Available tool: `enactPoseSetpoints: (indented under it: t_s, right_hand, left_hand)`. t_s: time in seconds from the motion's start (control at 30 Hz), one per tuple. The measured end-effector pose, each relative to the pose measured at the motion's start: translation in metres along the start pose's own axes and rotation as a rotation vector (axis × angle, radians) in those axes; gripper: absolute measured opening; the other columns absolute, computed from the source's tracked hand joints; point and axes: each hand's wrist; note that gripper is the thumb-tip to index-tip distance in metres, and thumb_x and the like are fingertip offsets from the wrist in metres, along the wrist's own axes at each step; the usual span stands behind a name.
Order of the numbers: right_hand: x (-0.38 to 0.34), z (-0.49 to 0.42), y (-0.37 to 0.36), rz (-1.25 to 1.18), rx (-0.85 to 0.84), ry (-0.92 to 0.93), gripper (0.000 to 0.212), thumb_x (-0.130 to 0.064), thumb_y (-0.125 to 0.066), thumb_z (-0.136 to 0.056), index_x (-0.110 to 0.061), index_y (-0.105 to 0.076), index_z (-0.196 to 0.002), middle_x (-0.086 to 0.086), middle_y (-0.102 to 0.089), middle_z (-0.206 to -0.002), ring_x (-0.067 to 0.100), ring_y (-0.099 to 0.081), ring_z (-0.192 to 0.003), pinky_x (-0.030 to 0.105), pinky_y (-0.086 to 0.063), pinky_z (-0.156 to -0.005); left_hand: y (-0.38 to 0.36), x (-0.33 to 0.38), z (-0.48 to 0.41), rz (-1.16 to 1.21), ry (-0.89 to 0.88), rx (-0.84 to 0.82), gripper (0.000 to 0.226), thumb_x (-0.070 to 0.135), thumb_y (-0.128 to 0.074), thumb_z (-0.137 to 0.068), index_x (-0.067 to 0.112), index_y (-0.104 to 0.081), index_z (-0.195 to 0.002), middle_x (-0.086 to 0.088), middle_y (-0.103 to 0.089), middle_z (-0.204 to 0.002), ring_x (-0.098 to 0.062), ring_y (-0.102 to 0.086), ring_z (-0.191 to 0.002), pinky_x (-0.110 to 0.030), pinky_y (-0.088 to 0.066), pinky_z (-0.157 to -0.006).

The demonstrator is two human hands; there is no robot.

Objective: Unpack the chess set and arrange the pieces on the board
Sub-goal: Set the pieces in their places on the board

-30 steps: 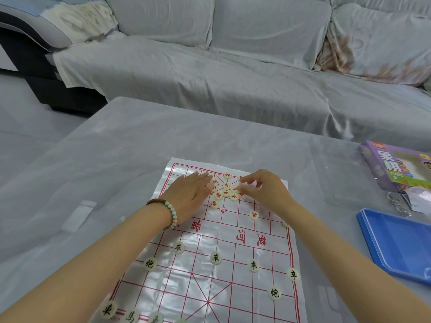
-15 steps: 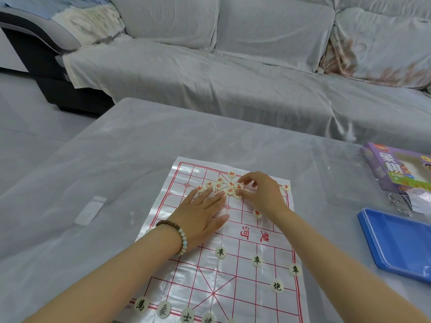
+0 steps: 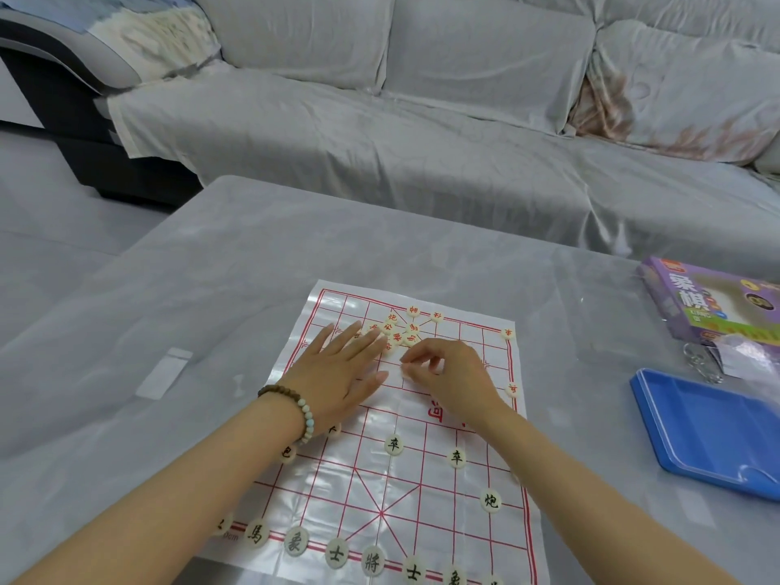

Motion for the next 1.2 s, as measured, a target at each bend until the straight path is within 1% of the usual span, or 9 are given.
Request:
enactPoseSetpoints:
  t_s: [0.07, 0.17, 0.27, 0.37, 0.53, 0.63, 0.87, 1.0, 1.2]
  right_hand:
    - [-0.001, 0.002, -0.003, 0.001, 0.004, -0.002, 0.007, -0.027, -0.066, -0.085, -0.026, -0.07, -0.091, -0.015, -0.065, -0.088, -0.002, -0.054, -0.076, 0.012, -0.042, -0.078]
    - [0.0, 0.004, -0.001, 0.144, 0.025, 0.023, 0.018, -0.036, -0.064, -0.085, -0.029, -0.068, -0.101, -0.013, -0.064, -0.101, 0.003, -0.051, -0.089, 0.034, -0.041, -0.095]
    - [-0.001, 0.005, 0.008, 0.282, -0.065, 0.06, 0.031, -0.042, -0.062, -0.086, -0.033, -0.063, -0.116, -0.013, -0.06, -0.119, 0.008, -0.048, -0.109, 0.03, -0.028, -0.099]
    - [-0.001, 0.006, 0.01, 0.364, -0.113, 0.086, 0.031, -0.04, -0.061, -0.087, -0.035, -0.062, -0.117, -0.012, -0.057, -0.125, 0.01, -0.045, -0.117, 0.03, -0.025, -0.099]
    - [-0.002, 0.003, 0.002, 0.329, -0.018, 0.051, 0.028, -0.045, -0.063, -0.084, -0.032, -0.065, -0.108, -0.011, -0.063, -0.115, 0.009, -0.05, -0.105, 0.027, -0.029, -0.093]
    - [-0.002, 0.003, 0.0, 0.328, -0.004, 0.026, 0.036, -0.049, -0.064, -0.082, -0.032, -0.062, -0.114, -0.011, -0.061, -0.118, 0.009, -0.051, -0.106, 0.028, -0.029, -0.097]
    - [-0.001, 0.001, 0.001, 0.323, 0.018, 0.012, 0.029, -0.044, -0.063, -0.084, -0.029, -0.069, -0.107, -0.009, -0.066, -0.11, 0.009, -0.052, -0.098, 0.033, -0.04, -0.097]
    - [-0.003, -0.001, 0.0, 0.298, 0.021, 0.009, 0.027, -0.043, -0.064, -0.084, -0.028, -0.069, -0.107, -0.008, -0.067, -0.108, 0.01, -0.054, -0.099, 0.036, -0.041, -0.098]
    - [-0.004, -0.001, -0.001, 0.278, 0.017, 0.002, 0.026, -0.041, -0.064, -0.085, -0.027, -0.069, -0.106, -0.007, -0.066, -0.108, 0.01, -0.053, -0.098, 0.037, -0.042, -0.098]
  left_hand:
    - [-0.001, 0.0, 0.008, -0.003, 0.008, -0.006, 0.111, 0.068, 0.044, -0.048, 0.031, 0.009, -0.147, 0.013, 0.014, -0.154, -0.009, 0.019, -0.141, -0.032, 0.016, -0.113]
    - [-0.002, 0.0, 0.017, 0.015, 0.007, 0.007, 0.113, 0.068, 0.045, -0.048, 0.032, 0.005, -0.148, 0.013, 0.011, -0.155, -0.01, 0.018, -0.141, -0.034, 0.014, -0.115]
    - [-0.007, 0.001, 0.02, 0.03, -0.007, 0.013, 0.109, 0.068, 0.041, -0.055, 0.033, -0.003, -0.148, 0.013, 0.003, -0.156, -0.01, 0.016, -0.142, -0.033, 0.015, -0.114]
    - [-0.012, 0.001, 0.02, 0.019, -0.013, -0.004, 0.104, 0.065, 0.038, -0.058, 0.034, -0.006, -0.147, 0.014, -0.001, -0.156, -0.01, 0.014, -0.142, -0.031, 0.018, -0.109]
    - [-0.012, 0.002, 0.021, 0.035, 0.01, -0.023, 0.114, 0.067, 0.043, -0.05, 0.034, -0.006, -0.147, 0.014, 0.001, -0.156, -0.01, 0.014, -0.142, -0.032, 0.018, -0.109]
    - [-0.011, 0.003, 0.02, 0.045, 0.012, -0.029, 0.117, 0.068, 0.044, -0.048, 0.034, -0.007, -0.147, 0.013, 0.0, -0.156, -0.011, 0.013, -0.142, -0.033, 0.017, -0.11]
    - [-0.01, 0.001, 0.019, 0.036, 0.012, -0.031, 0.118, 0.068, 0.045, -0.048, 0.035, -0.01, -0.147, 0.014, -0.004, -0.156, -0.011, 0.01, -0.143, -0.032, 0.016, -0.11]
    - [-0.009, 0.001, 0.018, 0.044, 0.016, -0.038, 0.118, 0.068, 0.044, -0.049, 0.035, -0.013, -0.147, 0.014, -0.007, -0.156, -0.011, 0.008, -0.143, -0.033, 0.015, -0.111]
    - [-0.01, -0.001, 0.017, 0.04, -0.004, -0.043, 0.102, 0.069, 0.033, -0.062, 0.034, -0.013, -0.147, 0.013, -0.008, -0.156, -0.01, 0.004, -0.144, -0.033, 0.011, -0.113]
Point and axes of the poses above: each hand's wrist, its own z-axis away from the middle knuckle, its own y-axis out of the back of the hand, x = y × z
